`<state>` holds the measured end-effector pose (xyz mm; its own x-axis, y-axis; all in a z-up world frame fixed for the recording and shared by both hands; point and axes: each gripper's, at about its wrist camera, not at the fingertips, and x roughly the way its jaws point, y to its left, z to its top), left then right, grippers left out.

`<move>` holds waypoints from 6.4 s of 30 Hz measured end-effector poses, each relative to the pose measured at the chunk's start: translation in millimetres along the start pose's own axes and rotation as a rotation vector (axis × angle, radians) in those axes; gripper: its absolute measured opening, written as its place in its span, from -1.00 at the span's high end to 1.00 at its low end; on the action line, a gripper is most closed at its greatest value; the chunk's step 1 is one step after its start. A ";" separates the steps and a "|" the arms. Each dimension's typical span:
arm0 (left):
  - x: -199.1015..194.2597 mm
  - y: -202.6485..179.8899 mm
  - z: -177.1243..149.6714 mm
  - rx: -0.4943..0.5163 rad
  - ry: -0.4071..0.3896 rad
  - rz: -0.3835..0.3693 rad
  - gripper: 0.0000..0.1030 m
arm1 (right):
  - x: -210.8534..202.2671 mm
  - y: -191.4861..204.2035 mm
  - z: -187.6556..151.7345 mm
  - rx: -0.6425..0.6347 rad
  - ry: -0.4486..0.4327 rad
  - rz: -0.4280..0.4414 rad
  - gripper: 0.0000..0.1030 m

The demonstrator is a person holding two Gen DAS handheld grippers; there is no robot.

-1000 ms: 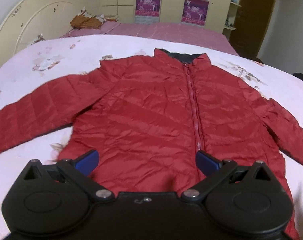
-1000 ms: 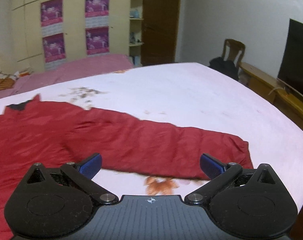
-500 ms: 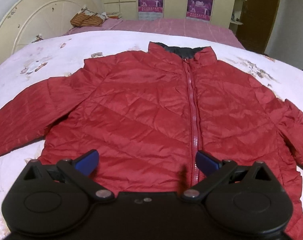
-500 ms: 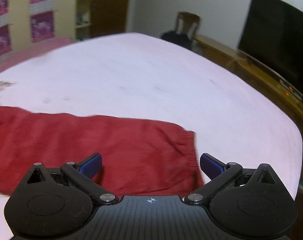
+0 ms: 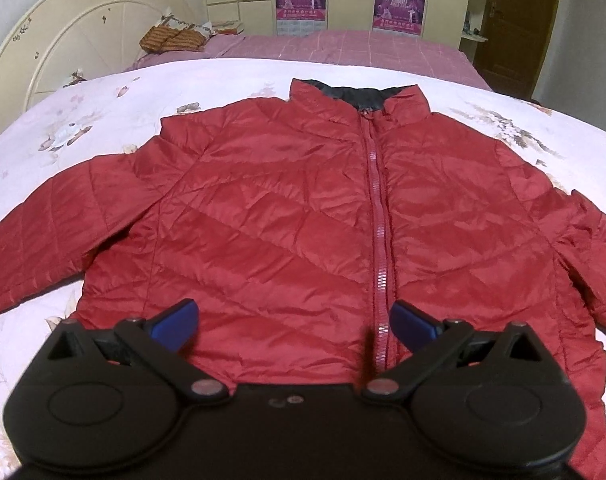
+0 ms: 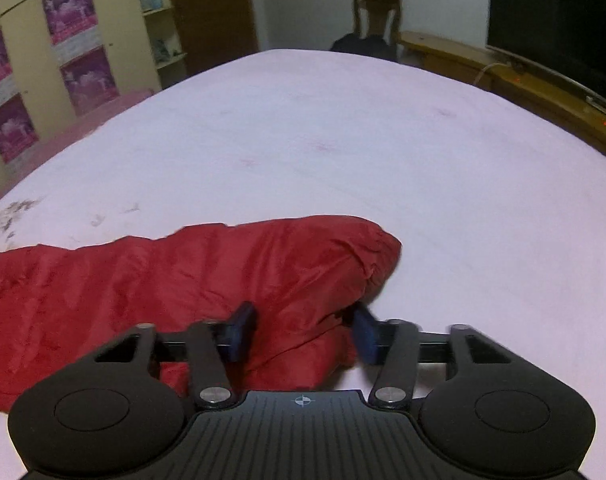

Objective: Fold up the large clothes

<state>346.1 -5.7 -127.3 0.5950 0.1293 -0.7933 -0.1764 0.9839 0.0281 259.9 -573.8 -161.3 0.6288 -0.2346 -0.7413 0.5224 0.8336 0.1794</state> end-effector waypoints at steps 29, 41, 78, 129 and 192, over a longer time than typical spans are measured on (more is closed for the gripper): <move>-28.1 135.6 13.4 -0.090 -0.055 -0.076 -0.92 | -102.7 398.9 -92.4 -0.468 -0.045 0.650 0.62; -10.9 177.5 25.3 -0.087 -0.036 -0.199 -0.95 | -74.3 502.3 -158.2 -0.530 0.126 0.681 -0.34; 70.0 135.3 35.8 -0.157 -0.052 -0.183 0.72 | 43.6 321.9 -20.6 -0.325 0.067 0.352 -0.10; 61.1 84.7 28.1 -0.005 0.010 -0.131 -0.17 | -3.8 328.4 -88.2 -0.609 0.022 0.302 -0.12; 0.0 421.0 -87.5 -1.006 -0.215 0.092 0.50 | -43.4 553.3 -212.2 -0.876 0.075 0.585 -0.13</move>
<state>203.2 397.8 -168.7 0.6562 0.3160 -0.6853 -0.7438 0.4240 -0.5167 399.4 3.7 -167.2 0.5957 0.3267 -0.7337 -0.4676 0.8838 0.0139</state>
